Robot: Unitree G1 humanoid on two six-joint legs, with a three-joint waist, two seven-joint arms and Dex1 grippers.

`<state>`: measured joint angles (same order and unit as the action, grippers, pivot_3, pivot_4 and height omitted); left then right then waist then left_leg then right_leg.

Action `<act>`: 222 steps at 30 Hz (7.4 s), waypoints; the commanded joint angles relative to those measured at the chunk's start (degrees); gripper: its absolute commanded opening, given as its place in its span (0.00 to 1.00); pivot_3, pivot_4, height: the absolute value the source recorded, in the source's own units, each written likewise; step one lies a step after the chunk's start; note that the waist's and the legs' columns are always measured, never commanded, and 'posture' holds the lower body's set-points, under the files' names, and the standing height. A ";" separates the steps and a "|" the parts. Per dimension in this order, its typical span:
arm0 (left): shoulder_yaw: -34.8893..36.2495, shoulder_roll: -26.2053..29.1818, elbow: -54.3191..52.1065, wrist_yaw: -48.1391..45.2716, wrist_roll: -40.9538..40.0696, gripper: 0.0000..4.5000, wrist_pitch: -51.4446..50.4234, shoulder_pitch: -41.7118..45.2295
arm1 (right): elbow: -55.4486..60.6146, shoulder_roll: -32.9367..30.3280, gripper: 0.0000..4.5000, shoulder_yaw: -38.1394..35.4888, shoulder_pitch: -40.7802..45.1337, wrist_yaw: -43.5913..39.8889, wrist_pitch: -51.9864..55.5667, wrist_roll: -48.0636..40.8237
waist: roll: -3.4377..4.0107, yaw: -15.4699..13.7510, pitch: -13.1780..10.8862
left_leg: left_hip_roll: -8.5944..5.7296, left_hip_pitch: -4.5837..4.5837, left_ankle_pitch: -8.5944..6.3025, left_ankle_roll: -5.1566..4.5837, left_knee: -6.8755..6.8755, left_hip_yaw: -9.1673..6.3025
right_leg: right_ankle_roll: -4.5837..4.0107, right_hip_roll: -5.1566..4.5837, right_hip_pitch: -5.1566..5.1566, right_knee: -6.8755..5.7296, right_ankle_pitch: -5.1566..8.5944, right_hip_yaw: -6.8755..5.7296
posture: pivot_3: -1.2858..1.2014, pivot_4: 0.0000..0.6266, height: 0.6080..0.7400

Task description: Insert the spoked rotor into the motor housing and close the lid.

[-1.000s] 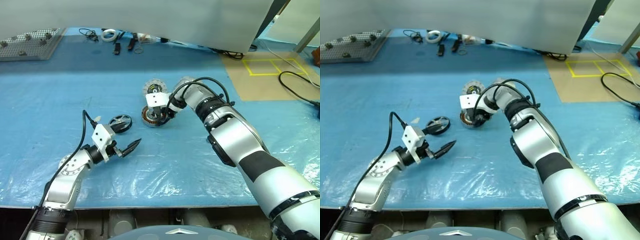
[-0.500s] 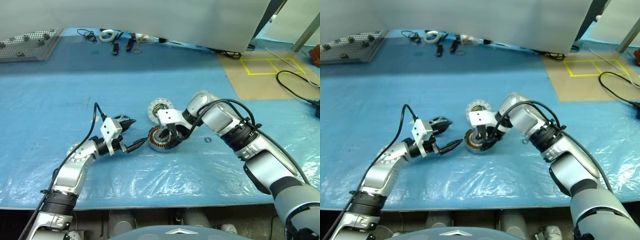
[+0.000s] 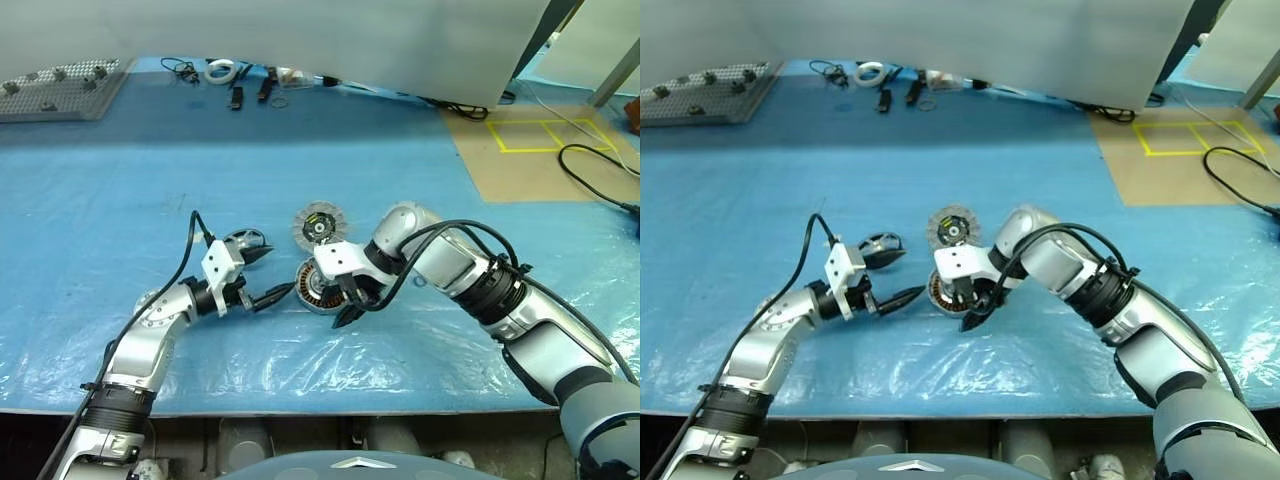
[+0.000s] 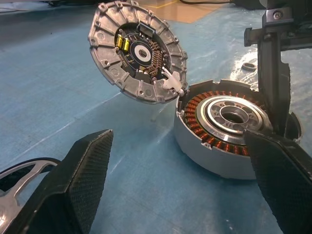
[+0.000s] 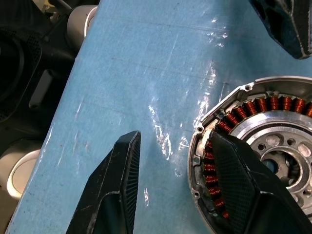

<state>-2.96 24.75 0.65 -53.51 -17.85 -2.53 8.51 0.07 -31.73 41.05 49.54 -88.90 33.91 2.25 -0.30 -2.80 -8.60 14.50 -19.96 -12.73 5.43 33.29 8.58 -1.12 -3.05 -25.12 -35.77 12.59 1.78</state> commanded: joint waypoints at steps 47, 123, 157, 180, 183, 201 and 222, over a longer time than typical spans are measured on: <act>-4.10 0.39 -1.42 -7.99 -2.25 1.00 -1.98 7.56 | 23.36 4.23 0.51 -51.37 -51.15 53.23 -3.30 -13.83 | -0.01 -1.15 0.01 | -0.71 0.04 -0.04 0.11 -0.19 0.00 | 0.44 -0.21 0.09 0.28 0.07 0.59 | 0.52 0.24 1.00; -4.22 -0.14 -2.48 -8.65 -1.36 1.00 5.42 -2.35 | 9.12 -0.47 0.15 -45.85 -54.64 50.64 -14.70 -12.98 | -0.04 -0.96 0.01 | -0.74 0.11 -0.05 0.08 -0.52 -0.02 | 0.58 -0.24 0.38 0.88 0.04 0.49 | 0.52 0.24 1.00; 0.60 6.16 -12.87 -5.15 -4.78 1.00 4.07 -15.97 | 11.38 -1.85 0.15 -43.40 -49.49 48.62 -11.04 -13.62 | -0.04 -0.80 0.01 | -0.71 0.12 -0.06 0.07 -0.58 -0.01 | 0.58 -0.24 0.37 0.95 0.05 0.46 | 0.52 0.24 1.00; 0.77 7.04 -14.19 -4.89 -4.54 1.00 2.43 -15.08 | 17.16 -5.52 0.15 -34.33 -30.97 34.82 -1.21 -23.93 | -0.03 0.18 0.01 | -0.71 0.16 -0.05 0.06 -0.50 -0.01 | 0.57 -0.24 0.41 0.84 0.03 0.43 | 0.52 0.24 1.00; 1.01 7.23 -15.31 -4.56 -4.38 1.00 2.38 -16.24 | 14.78 -5.21 0.15 -31.54 -29.12 32.67 -2.38 -23.09 | -0.03 0.22 0.01 | -0.70 0.17 -0.05 0.06 -0.49 -0.01 | 0.56 -0.24 0.41 0.79 0.03 0.43 | 0.52 0.24 1.00; 1.24 6.35 -17.18 -1.28 -4.05 1.00 2.61 -18.70 | 0.28 1.19 0.15 -23.85 -23.11 27.71 -9.44 -17.50 | -0.04 0.28 0.02 | -0.68 0.15 -0.04 0.04 -0.33 -0.01 | 0.54 -0.24 0.39 0.63 0.04 0.42 | 0.52 0.24 1.00; -0.72 3.28 -16.58 0.89 -2.41 1.00 3.91 -18.54 | -7.04 4.43 0.15 -21.93 -21.80 24.86 -16.15 -12.03 | -0.05 0.31 0.02 | -0.67 0.20 -0.03 0.02 -0.21 -0.01 | 0.51 -0.24 0.39 0.40 0.05 0.45 | 0.52 0.24 1.00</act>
<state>-3.76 28.31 -14.36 -52.91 -20.08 0.29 -10.02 -6.78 -26.88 18.82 27.90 -63.43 18.38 -10.20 -0.35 -2.49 -8.57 13.83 -19.76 -12.76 5.45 33.08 8.57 -0.61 -3.29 -24.73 -35.37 12.64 2.23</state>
